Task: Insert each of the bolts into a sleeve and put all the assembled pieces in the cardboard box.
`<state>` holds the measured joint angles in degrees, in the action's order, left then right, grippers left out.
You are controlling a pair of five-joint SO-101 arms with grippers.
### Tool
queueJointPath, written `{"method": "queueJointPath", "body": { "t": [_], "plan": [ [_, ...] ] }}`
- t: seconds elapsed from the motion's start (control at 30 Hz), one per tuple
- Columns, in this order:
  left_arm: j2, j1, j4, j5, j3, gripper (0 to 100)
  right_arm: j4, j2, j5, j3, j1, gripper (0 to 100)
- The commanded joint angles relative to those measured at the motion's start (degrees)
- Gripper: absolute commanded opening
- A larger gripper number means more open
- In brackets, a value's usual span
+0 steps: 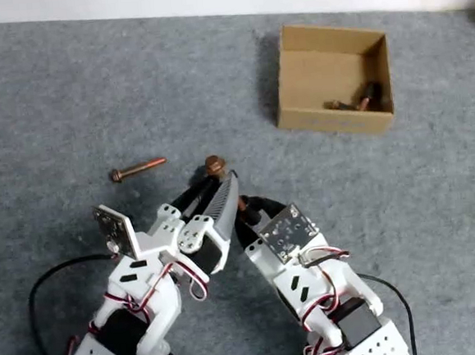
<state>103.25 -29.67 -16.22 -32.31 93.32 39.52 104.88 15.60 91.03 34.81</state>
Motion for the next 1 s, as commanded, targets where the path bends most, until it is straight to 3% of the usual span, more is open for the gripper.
{"method": "queueJointPath", "body": {
  "t": [0.0, 0.43, 0.97],
  "plan": [
    [-0.40, 2.07, 6.42, -0.09, 1.10, 1, -1.71, 0.40, -0.26, -0.92, 0.66, 0.5],
    [-0.48, 1.54, 7.21, -0.26, 3.91, 1, -1.71, 0.40, -0.26, -1.01, 0.66, 0.5],
    [-0.48, -1.98, -0.35, -0.09, 3.91, 1, -1.71, 0.40, -0.26, -3.12, 0.40, 0.5]
  ]
}}
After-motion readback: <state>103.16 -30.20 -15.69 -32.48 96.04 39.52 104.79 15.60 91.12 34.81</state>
